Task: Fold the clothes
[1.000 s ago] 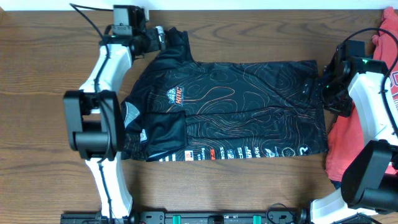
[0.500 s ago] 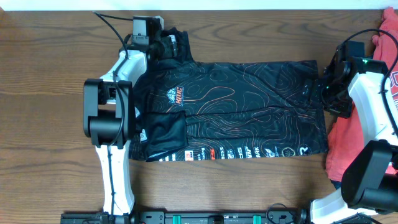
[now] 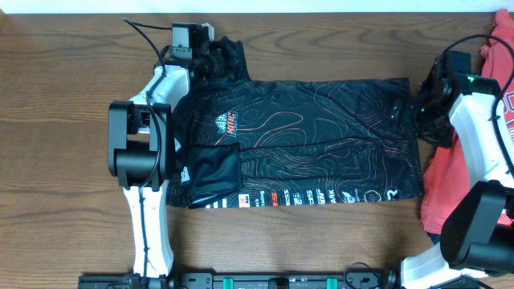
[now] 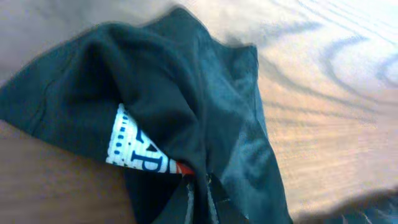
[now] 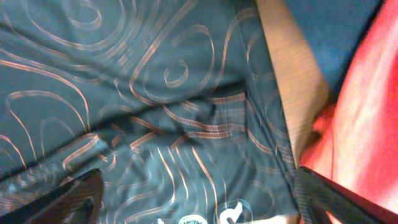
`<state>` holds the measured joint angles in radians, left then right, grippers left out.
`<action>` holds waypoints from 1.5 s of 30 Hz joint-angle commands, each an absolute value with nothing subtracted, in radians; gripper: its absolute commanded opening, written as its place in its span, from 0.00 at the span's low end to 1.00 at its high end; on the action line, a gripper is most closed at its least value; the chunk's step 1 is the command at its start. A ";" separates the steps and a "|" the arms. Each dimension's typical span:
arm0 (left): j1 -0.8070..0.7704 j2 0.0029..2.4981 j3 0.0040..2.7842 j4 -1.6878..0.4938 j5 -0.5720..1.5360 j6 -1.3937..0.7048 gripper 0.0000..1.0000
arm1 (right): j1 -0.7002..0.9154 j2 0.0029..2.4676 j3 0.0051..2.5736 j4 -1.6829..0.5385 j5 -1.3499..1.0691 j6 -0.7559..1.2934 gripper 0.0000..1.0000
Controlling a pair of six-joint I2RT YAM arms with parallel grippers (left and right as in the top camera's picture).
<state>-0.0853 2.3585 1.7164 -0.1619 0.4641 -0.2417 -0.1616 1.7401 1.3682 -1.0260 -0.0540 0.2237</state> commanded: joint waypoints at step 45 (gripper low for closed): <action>-0.018 2.136 1.734 -0.678 0.662 -0.221 0.06 | -0.107 2.228 1.380 -0.078 0.105 0.265 0.82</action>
